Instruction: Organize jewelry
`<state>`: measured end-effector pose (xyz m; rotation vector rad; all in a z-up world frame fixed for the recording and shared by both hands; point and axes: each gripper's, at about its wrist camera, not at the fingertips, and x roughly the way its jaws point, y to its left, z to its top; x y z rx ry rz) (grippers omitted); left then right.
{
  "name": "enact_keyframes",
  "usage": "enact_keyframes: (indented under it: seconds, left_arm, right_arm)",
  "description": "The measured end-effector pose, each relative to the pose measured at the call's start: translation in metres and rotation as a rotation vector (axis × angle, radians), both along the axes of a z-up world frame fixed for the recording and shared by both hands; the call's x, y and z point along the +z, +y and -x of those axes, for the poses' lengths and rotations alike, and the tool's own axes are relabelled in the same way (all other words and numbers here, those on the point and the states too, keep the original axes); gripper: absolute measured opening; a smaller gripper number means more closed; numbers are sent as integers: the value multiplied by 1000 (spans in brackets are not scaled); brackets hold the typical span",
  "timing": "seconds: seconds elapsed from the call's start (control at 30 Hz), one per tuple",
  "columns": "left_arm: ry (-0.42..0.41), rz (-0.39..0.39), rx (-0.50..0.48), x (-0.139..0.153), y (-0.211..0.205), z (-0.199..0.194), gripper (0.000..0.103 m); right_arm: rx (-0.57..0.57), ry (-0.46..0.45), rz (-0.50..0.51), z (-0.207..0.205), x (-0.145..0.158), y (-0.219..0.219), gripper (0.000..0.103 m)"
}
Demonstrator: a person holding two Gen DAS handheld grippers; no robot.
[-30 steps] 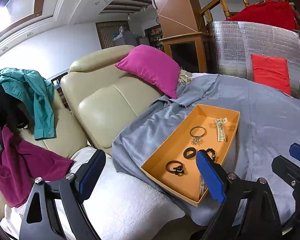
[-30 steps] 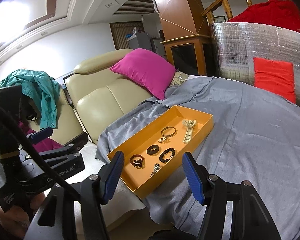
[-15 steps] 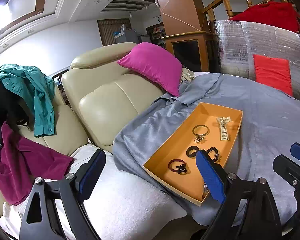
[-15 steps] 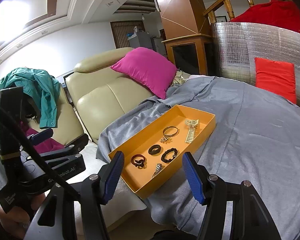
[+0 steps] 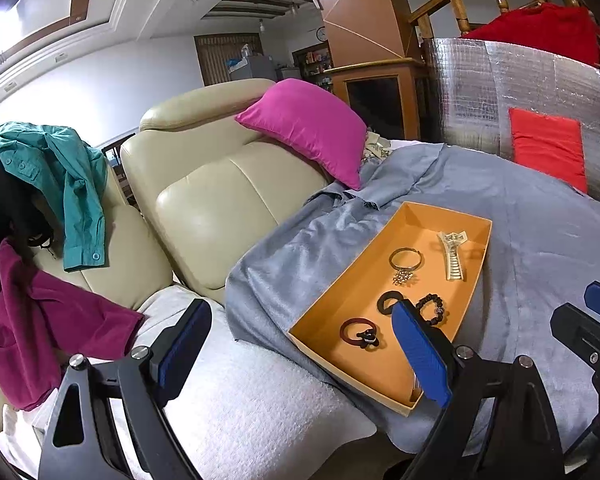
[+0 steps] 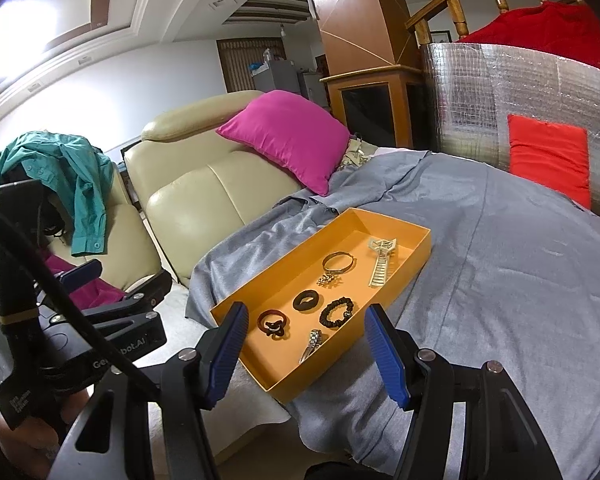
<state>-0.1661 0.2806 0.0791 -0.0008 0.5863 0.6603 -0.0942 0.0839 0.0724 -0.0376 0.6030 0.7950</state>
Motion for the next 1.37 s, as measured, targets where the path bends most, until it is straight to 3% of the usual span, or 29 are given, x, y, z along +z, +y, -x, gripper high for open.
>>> enact_keyframes:
  seconds: [1.0, 1.37]
  left_arm:
    - [28, 26, -10, -7, 41, -25, 92]
    - [51, 12, -13, -9, 29, -41, 92]
  right_arm:
    - [-11, -2, 88, -26, -5, 49, 64]
    - [-36, 54, 53, -57, -14, 27, 64]
